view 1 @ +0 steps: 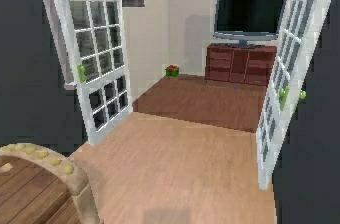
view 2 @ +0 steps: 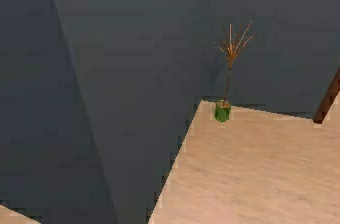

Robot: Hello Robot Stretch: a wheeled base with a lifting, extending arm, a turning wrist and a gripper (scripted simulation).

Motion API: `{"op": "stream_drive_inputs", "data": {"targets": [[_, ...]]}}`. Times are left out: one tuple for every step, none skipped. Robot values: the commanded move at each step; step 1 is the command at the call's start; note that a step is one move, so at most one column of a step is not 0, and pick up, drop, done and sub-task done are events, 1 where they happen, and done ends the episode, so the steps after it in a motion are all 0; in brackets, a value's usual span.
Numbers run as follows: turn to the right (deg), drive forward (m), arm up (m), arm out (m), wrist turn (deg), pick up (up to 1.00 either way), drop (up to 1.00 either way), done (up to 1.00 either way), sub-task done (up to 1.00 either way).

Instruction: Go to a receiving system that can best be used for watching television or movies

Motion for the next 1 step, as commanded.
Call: {"op": "stream_drive_inputs", "data": {"targets": [[12.0, 0.00, 0.00, 0.00, 0.0, 0.00, 0.00, 0.00, 0.00]]}}
